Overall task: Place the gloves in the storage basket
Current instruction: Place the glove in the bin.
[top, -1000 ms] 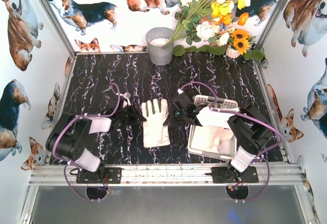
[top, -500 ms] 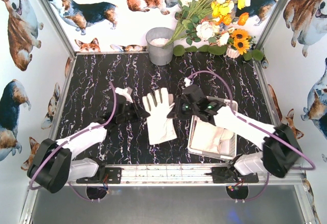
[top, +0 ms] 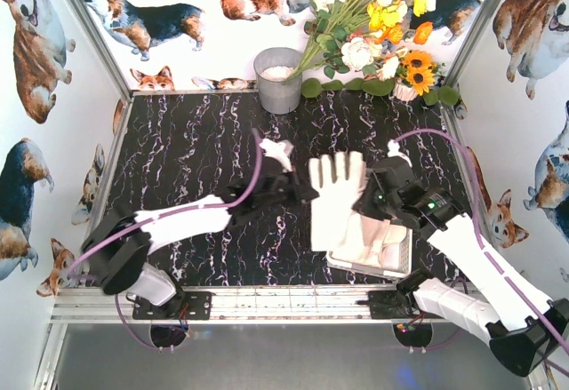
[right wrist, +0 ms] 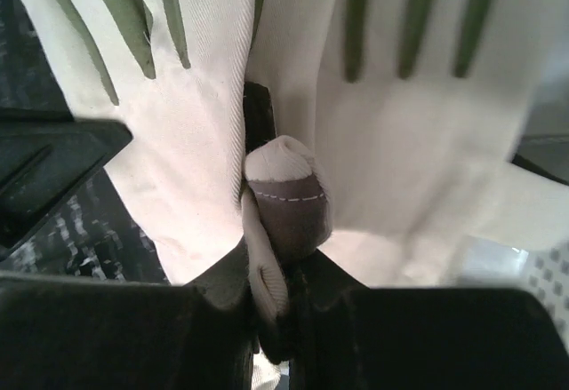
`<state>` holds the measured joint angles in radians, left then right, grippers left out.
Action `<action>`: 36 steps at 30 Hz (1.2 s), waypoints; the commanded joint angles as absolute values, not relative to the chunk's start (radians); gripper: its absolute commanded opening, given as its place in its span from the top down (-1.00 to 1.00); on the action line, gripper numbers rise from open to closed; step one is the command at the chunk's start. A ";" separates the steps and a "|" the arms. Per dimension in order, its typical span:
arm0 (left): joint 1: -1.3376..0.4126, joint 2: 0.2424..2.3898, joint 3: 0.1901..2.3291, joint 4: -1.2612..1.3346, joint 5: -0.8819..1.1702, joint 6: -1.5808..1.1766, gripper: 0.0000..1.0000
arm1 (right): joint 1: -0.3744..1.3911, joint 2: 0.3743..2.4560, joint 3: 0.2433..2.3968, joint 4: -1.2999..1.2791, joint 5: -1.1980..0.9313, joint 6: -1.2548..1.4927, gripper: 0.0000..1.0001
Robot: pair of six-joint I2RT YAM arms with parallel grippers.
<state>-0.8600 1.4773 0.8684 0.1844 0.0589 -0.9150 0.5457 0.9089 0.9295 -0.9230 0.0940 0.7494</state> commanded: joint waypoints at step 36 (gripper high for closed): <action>-0.971 1.980 1.308 -0.093 -0.190 -0.810 1.00 | 0.422 0.854 0.612 -0.985 0.433 0.960 1.00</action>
